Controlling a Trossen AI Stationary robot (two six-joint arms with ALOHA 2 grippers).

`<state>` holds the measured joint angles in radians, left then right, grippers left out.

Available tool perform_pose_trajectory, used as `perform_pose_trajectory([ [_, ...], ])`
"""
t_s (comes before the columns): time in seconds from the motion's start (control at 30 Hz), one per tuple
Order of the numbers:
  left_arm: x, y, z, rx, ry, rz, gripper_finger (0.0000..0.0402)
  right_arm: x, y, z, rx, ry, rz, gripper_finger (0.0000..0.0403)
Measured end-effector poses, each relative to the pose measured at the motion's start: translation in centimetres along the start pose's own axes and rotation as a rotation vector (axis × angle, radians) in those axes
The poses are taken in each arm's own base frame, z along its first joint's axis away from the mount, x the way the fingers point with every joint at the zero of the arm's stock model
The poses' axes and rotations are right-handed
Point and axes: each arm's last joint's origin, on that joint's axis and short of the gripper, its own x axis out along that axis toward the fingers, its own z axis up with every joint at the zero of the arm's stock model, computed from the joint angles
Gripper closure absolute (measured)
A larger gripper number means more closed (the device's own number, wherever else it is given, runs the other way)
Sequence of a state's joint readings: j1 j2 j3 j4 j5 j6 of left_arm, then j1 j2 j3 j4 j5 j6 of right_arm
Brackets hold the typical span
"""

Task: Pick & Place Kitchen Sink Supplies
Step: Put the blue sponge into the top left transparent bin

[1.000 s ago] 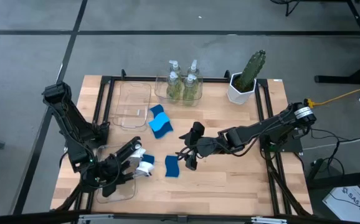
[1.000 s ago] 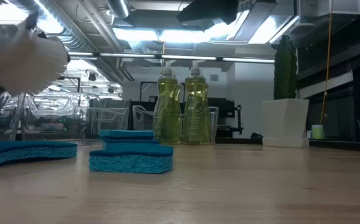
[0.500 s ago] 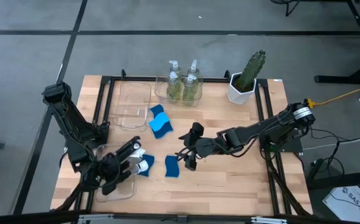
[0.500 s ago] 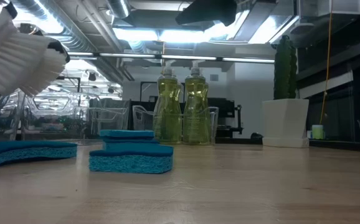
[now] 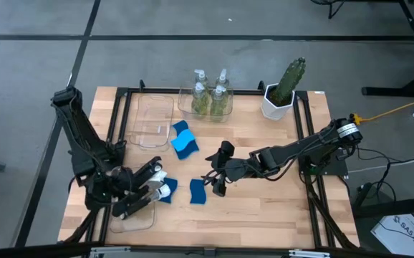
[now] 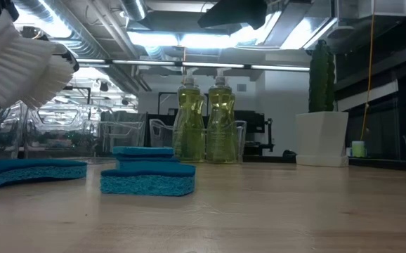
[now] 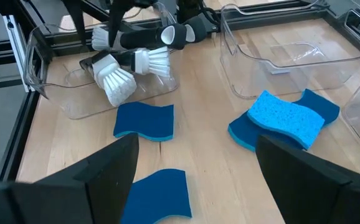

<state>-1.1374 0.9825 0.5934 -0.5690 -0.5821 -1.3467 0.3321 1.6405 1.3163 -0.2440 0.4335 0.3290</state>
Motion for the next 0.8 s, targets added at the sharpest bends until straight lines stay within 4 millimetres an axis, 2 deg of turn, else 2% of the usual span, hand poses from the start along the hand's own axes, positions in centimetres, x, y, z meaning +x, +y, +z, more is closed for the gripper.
perform_pose_trajectory([
  [0.2, -1.5, 0.6, 1.3, 0.088, -0.158, -0.014, 0.0222, 0.1, -0.3, 0.1, -0.011, -0.001, -0.008, 0.0082],
  [0.43, -2.9, 1.2, 2.6, 0.177, -0.328, 0.003, 0.0222, 0.6, -1.6, 0.4, -0.042, 0.009, -0.044, 0.0082],
  [0.67, -3.3, 2.0, 4.2, 0.163, -0.392, 0.04, 0.0222, 1.2, -3.1, 0.6, -0.229, 0.034, -0.083, 0.0082],
  [0.8, -3.5, 2.8, 5.5, 0.158, -0.421, 0.082, 0.0222, 1.8, -4.3, 0.7, -0.359, 0.046, -0.038, 0.0082],
])
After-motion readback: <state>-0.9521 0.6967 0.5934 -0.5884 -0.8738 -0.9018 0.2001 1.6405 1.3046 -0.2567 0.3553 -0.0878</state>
